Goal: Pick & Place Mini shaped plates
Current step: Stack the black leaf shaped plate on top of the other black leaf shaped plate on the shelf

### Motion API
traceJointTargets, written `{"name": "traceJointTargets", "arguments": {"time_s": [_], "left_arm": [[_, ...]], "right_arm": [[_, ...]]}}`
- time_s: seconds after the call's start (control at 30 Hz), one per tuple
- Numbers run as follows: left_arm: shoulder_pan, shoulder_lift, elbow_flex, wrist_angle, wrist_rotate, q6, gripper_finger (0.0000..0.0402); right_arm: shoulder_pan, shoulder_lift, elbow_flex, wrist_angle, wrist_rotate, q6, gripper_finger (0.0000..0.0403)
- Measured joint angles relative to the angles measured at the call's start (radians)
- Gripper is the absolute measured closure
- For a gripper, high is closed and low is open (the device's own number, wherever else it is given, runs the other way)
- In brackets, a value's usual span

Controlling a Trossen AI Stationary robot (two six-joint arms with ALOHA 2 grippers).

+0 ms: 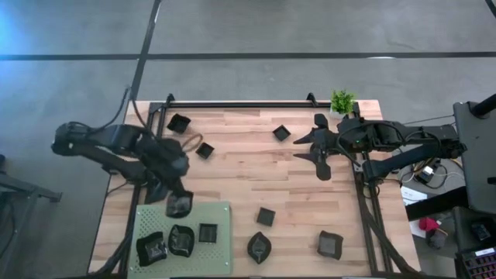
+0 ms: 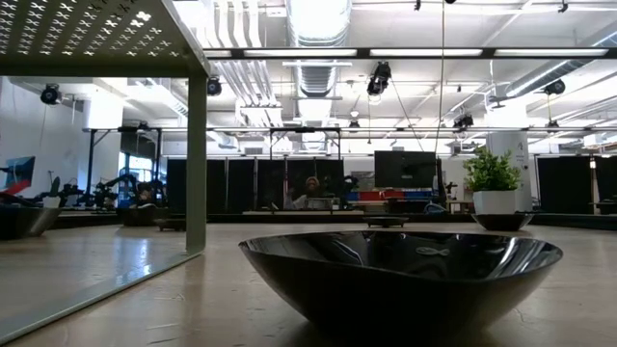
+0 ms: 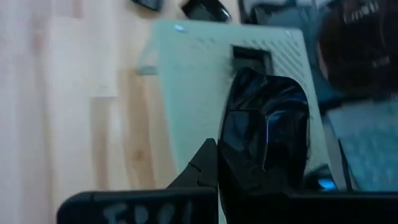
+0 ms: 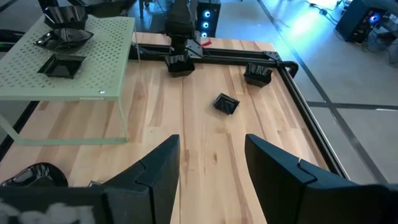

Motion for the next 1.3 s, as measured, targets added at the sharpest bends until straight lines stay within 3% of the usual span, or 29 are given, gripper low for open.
{"name": "traceJointTargets", "arguments": {"time_s": [0.23,0.5,0.87,1.3], "left_arm": [[-0.169,0.094,0.066,0.002,0.003,0.045,0.0401],[-0.282,0.24,0.158,0.002,0.02,0.18,0.0401],[-0.308,0.447,0.294,-0.07,0.057,0.311,0.0401],[-0.31,0.537,0.338,-0.157,0.057,0.418,0.0402]], "right_arm": [[0.0,0.0,-0.001,0.001,0.0,0.032,0.0225],[0.0,0.0,-0.001,0.011,0.001,0.03,0.0225],[0.0,0.0,-0.001,0.013,0.002,0.027,0.0225],[0.0,0.0,-0.027,0.011,0.001,0.024,0.0225]]}}
